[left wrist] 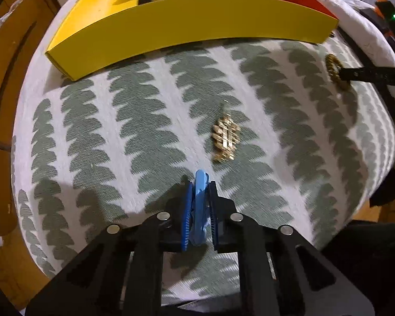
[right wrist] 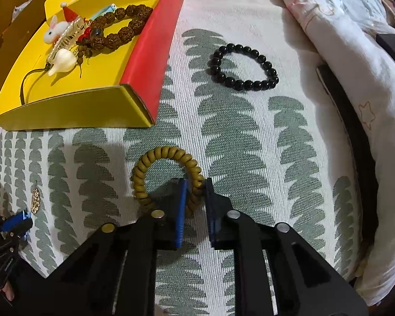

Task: Organize jewelry
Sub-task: 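Move the left tool to the blue hair clip while the right tool approaches the tan coiled bracelet, then close the left tool on the blue clip while the right tool grips the coiled bracelet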

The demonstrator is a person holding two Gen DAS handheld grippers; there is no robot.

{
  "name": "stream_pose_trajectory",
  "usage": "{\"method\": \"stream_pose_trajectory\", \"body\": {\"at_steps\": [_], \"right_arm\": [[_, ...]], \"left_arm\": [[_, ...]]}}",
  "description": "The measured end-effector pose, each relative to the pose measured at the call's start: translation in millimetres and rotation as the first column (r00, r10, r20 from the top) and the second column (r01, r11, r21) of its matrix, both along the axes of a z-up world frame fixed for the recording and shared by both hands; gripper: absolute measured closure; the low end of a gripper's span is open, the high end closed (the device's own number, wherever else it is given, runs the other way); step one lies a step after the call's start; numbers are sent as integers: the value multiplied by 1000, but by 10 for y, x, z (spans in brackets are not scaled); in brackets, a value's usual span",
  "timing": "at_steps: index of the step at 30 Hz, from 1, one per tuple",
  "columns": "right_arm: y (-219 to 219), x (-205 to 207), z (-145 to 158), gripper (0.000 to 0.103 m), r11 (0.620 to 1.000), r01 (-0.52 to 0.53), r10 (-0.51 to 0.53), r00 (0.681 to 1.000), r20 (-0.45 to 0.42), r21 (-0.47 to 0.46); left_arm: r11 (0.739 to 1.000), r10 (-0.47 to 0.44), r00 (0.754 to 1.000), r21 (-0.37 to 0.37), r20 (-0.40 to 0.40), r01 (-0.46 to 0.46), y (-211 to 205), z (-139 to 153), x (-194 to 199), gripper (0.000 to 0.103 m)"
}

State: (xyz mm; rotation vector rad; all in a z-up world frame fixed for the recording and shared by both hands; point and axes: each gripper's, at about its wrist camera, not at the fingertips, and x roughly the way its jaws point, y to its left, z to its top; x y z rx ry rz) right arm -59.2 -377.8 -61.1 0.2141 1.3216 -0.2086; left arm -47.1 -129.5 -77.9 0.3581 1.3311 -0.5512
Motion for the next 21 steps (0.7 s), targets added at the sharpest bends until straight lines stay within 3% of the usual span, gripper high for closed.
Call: {"method": "stream_pose_trajectory", "body": {"at_steps": [12, 21], "right_arm": [[-92, -82, 79, 92, 998, 27, -28, 999, 27, 60], [-168, -317, 486, 92, 994, 13, -27, 991, 131, 108]], "left_arm": [[999, 19, 1000, -40, 6, -19, 160, 96, 66, 93], [994, 13, 1000, -108, 7, -13, 234, 300, 14, 93]]}}
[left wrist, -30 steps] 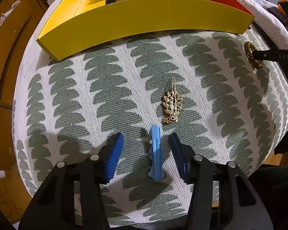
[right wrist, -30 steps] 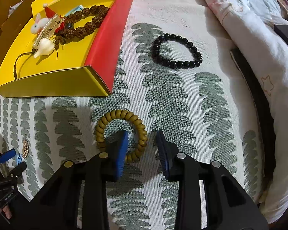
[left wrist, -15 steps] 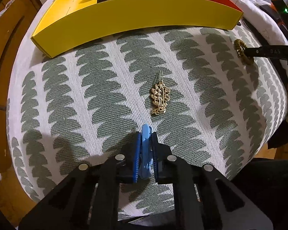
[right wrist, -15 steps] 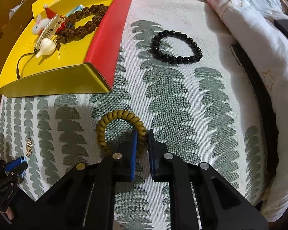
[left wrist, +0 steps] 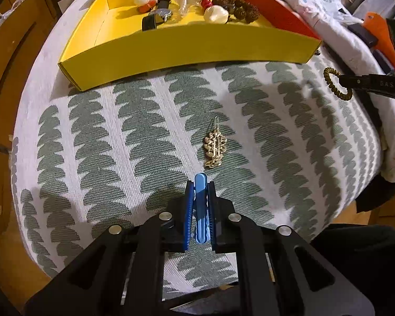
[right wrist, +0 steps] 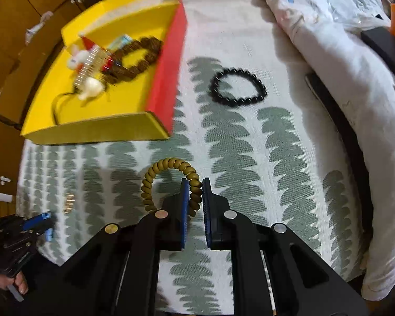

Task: Organize jewelry
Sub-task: 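Close the left tool on the blue clip while the right tool grips the coiled bracelet, then carry the blue clip with the left tool while the right tool carries the coiled bracelet into the box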

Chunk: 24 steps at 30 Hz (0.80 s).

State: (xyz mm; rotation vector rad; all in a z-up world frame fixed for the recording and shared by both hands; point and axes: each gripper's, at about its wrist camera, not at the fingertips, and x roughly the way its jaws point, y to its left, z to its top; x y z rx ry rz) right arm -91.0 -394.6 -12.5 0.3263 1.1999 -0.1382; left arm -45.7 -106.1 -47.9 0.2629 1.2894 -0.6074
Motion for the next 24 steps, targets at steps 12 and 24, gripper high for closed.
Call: {"method": "stream_pose_trajectory", "body": {"at_steps": [12, 24], "right_arm": [[425, 290, 719, 92, 989, -110, 87, 974, 211, 99], [684, 1234, 522, 92, 982, -162, 142, 973, 183, 100]], "left_arm": [[991, 91, 995, -98, 33, -87, 93, 569, 402, 93], [981, 191, 978, -31, 87, -189, -228, 606, 1648, 93]]}}
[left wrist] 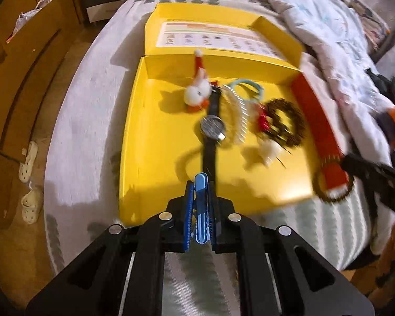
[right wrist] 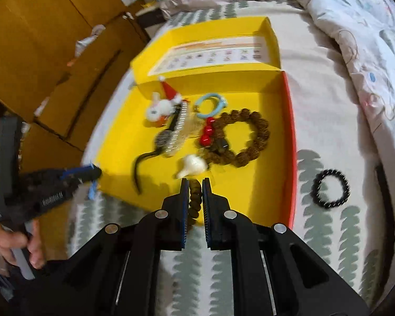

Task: Organize jewelry
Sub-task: 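Carry the blue clip with the left tool while the right tool carries the coiled bracelet into the box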

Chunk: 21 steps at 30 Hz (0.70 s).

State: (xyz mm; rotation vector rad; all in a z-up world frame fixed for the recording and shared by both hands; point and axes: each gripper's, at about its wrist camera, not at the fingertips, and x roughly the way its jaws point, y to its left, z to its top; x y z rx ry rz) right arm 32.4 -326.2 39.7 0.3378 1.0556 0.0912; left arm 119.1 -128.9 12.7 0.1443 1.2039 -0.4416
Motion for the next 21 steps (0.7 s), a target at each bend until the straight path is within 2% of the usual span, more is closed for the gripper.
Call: {"method": "stream_pose_trajectory", "body": {"at_steps": [7, 11, 15, 16, 17, 21], "right_arm": [[-42, 240, -367, 92, 1000, 8, -10, 997, -78, -23], [-52, 314, -494, 92, 999, 9, -13, 994, -105, -32], [-90, 283, -435, 91, 999, 16, -19, 997, -79, -34], [-131, 251, -392, 91, 999, 31, -33, 997, -65, -38], [-174, 232, -345, 86, 998, 47, -49, 998, -50, -39], [-449, 76, -180, 84, 993, 117, -117, 993, 5, -25]], "left_arm": [[999, 19, 998, 45, -51, -17, -104, -396, 452, 93], [998, 29, 998, 54, -55, -26, -92, -479, 573, 93], [998, 38, 997, 43, -66, -35, -35, -520, 619, 93], [998, 39, 997, 43, -70, -36, -26, -537, 618, 93], [998, 41, 997, 47, -72, -38, -30, -550, 620, 92], [998, 40, 996, 45, -78, -37, -33, -590, 614, 89]]}}
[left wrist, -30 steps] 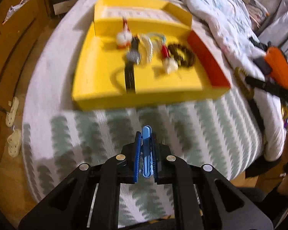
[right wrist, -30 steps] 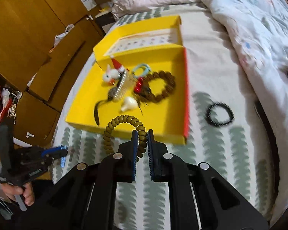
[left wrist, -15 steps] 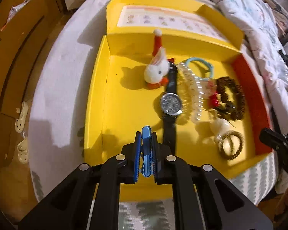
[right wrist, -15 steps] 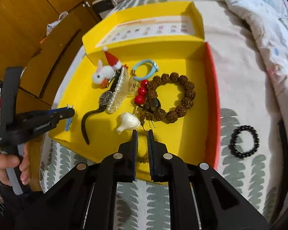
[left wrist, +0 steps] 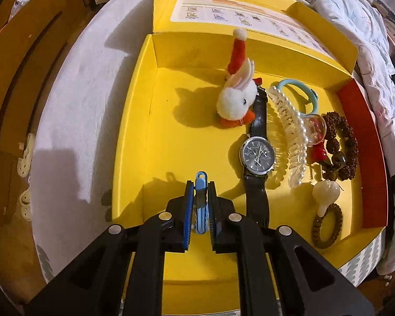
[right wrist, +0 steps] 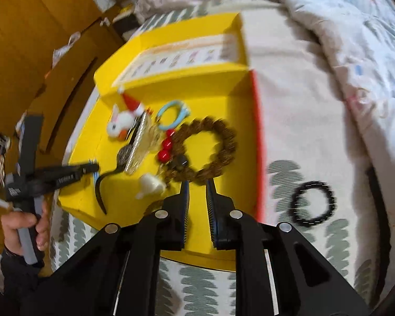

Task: Organize jewelry
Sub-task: 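Carry the blue clip with the left tool while the right tool carries the coiled bracelet into the box, then open the left tool to drop the blue clip while the right tool releases the coiled bracelet, then move the left tool to the gold brooch while the right tool approaches the black bead bracelet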

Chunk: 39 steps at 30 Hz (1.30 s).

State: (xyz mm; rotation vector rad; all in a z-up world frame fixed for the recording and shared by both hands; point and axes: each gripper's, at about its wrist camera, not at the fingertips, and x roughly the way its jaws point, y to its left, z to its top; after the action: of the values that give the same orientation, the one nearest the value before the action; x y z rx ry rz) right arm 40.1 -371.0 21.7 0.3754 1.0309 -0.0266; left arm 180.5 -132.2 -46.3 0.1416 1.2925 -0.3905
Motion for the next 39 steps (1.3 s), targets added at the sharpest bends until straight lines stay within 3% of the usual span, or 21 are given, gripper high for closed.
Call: {"method": "stream_pose_trajectory", "body": {"at_steps": [2, 5, 6, 10, 14, 16, 17, 20, 28, 39], "right_arm": [[-164, -91, 55, 83, 999, 35, -35, 999, 14, 8], [-454, -234, 85, 83, 995, 102, -102, 995, 20, 14], [-551, -286, 80, 83, 992, 126, -126, 992, 16, 4], [-848, -460, -12, 83, 978, 204, -205, 978, -25, -44], [-1050, -582, -305, 83, 970, 234, -240, 965, -108, -69], [-1117, -626, -426, 83, 964, 250, -260, 955, -141, -87], [-1145, -640, -477, 83, 963, 255, -265, 952, -152, -82], [-1173, -656, -559, 83, 965, 253, -260, 951, -168, -64], [-1126, -553, -653, 83, 967, 221, -241, 955, -171, -127], [-1238, -374, -809, 82, 967, 218, -242, 949, -202, -133]], "left_arm": [[1000, -5, 1000, 7, 10, 5, -22, 6, -22, 81], [1000, 1, 999, 6, 52, -1, -17, 97, -88, 51], [1000, 4, 997, 6, 72, -5, -11, 139, -110, 49], [1000, 3, 990, 16, 139, -5, 8, 311, -274, 49], [1000, -26, 980, 15, 195, 24, 68, 501, -628, 49], [999, -47, 976, -13, 212, 50, 116, 617, -855, 45], [998, -48, 975, -17, 216, 53, 130, 646, -924, 38], [995, -72, 973, -53, 218, 85, 150, 720, -1173, 35], [978, -208, 972, -13, 107, 210, -104, 323, -1754, 34], [963, -265, 963, 53, 45, 263, -285, 77, -1920, 33]]}}
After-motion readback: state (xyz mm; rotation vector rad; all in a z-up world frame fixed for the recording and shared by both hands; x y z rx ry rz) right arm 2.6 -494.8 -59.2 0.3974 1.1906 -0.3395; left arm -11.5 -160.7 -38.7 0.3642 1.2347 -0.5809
